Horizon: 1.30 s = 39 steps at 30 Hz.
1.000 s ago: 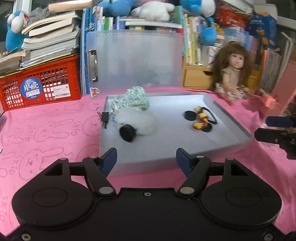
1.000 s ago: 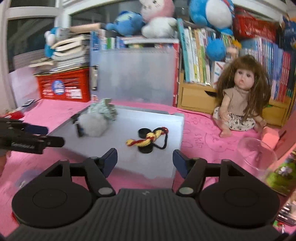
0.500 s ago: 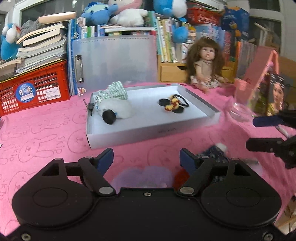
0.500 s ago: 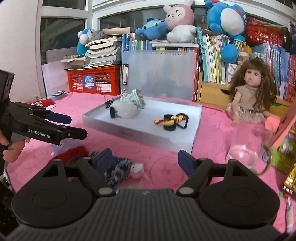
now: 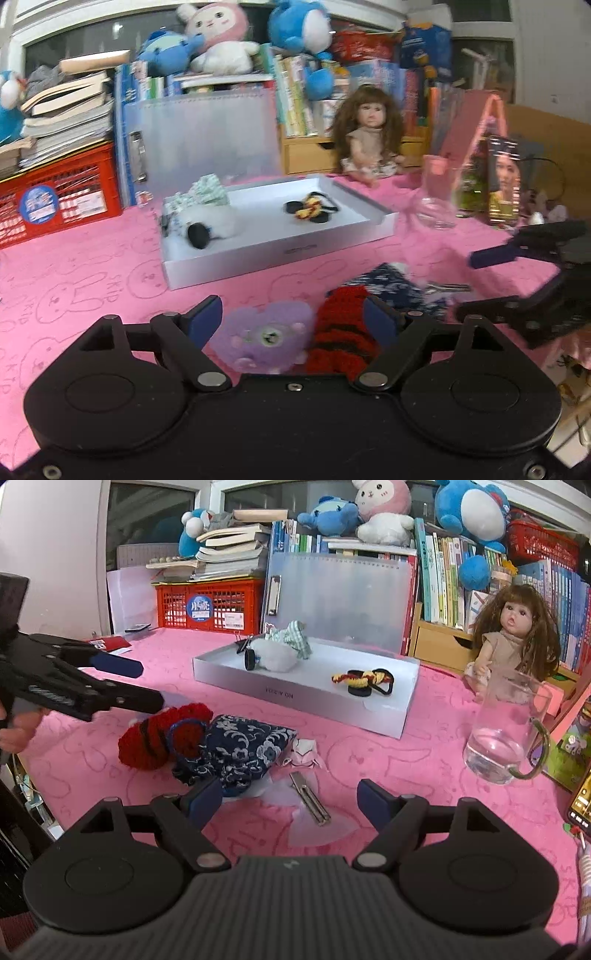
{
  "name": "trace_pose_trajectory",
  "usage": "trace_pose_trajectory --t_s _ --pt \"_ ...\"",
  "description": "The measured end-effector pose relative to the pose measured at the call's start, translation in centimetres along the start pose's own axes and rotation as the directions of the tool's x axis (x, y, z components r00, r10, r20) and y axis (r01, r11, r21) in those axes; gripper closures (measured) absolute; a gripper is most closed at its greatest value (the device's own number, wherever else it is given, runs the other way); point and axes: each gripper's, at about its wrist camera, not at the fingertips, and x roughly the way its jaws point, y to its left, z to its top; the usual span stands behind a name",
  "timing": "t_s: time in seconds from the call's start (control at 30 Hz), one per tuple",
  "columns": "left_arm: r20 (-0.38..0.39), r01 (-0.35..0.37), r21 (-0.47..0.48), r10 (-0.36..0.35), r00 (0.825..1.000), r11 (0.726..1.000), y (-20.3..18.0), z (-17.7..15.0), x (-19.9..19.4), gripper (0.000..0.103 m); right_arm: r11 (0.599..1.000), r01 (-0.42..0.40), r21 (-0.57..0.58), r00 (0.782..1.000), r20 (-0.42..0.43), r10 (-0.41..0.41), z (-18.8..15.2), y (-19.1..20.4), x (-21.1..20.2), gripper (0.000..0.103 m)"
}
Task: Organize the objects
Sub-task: 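Grasp the red knitted cloth with the left gripper while the right gripper reaches the silver clip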
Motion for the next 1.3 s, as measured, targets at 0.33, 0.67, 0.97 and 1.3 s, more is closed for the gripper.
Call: trace_pose_trajectory --t_s 0.33,0.67,0.97,1.3 --pt "-0.043 0.078 0.045 -0.076 0.996 0.996 -2.2 -1.0 0.2 0.058 1.000 0.017 0.013 1.000 -0.006 -0.017 -0.1 0.1 0.4 0.019" --pt "-0.080 0.072 0.038 -0.068 0.994 0.997 -2.5 -1.7 1.7 0.059 0.999 0.035 0.040 0.999 -0.032 -0.033 -0.4 -0.2 1.1 0.034" --pt "-0.075 0.072 0.011 -0.071 0.995 0.997 -2.3 -1.8 2.0 0.060 0.995 0.048 0.092 0.998 -0.035 -0.045 -0.5 -0.9 1.3 0.055" --pt "-0.074 0.061 0.017 -0.060 0.995 0.998 -2.9 -2.3 2.4 0.059 0.992 0.050 0.114 0.999 -0.024 -0.048 -0.2 -1.2 1.1 0.075"
